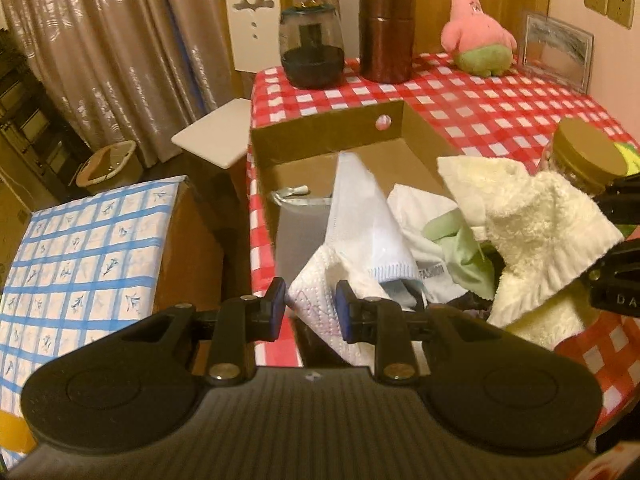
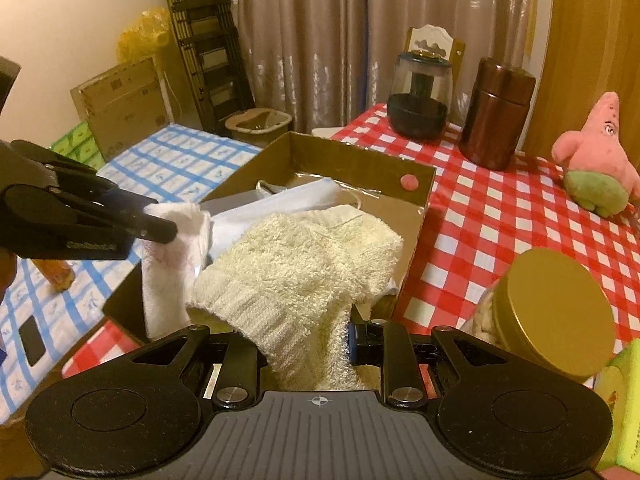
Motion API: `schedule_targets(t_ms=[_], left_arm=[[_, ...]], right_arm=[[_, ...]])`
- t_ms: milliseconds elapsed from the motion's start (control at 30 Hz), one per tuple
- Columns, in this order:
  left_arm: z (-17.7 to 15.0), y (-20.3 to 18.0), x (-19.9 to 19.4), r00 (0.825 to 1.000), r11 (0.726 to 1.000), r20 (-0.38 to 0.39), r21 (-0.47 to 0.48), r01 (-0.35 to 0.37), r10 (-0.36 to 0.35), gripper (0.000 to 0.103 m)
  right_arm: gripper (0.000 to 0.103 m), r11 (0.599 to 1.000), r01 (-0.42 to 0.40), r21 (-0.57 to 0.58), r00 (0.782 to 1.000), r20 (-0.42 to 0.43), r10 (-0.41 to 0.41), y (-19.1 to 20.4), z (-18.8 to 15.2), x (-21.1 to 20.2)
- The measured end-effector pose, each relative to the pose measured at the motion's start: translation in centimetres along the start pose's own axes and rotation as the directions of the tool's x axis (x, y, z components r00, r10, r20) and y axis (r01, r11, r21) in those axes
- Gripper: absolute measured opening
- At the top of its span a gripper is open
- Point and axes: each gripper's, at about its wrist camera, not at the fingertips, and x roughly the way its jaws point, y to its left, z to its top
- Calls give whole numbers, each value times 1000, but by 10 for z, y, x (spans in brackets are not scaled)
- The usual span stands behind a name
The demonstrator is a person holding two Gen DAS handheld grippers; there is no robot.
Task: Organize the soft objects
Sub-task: 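Open the left tool to drop the tissue while the right tool releases the hat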
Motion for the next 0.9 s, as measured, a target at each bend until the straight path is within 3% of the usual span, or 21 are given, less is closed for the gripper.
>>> schedule_targets(t_ms=[367, 633, 733, 900], left_arm=[[6, -5, 40, 999, 999, -27, 29, 19, -18, 24], [1, 3, 34, 999, 999, -16, 1, 46, -46, 29], [2, 5, 25, 998, 998, -6, -7, 59, -59, 37], [-3, 5, 9, 999, 999, 4, -6, 53, -53, 42]], right_arm=[[23, 997, 27, -68, 999, -18, -28, 10, 1, 45], [24, 995, 13, -100, 999, -42, -17, 16, -5, 61], [29, 996, 4, -94, 999, -40, -8, 13, -5, 57], [51, 997, -8, -76, 1000, -15, 7, 15, -5, 41]])
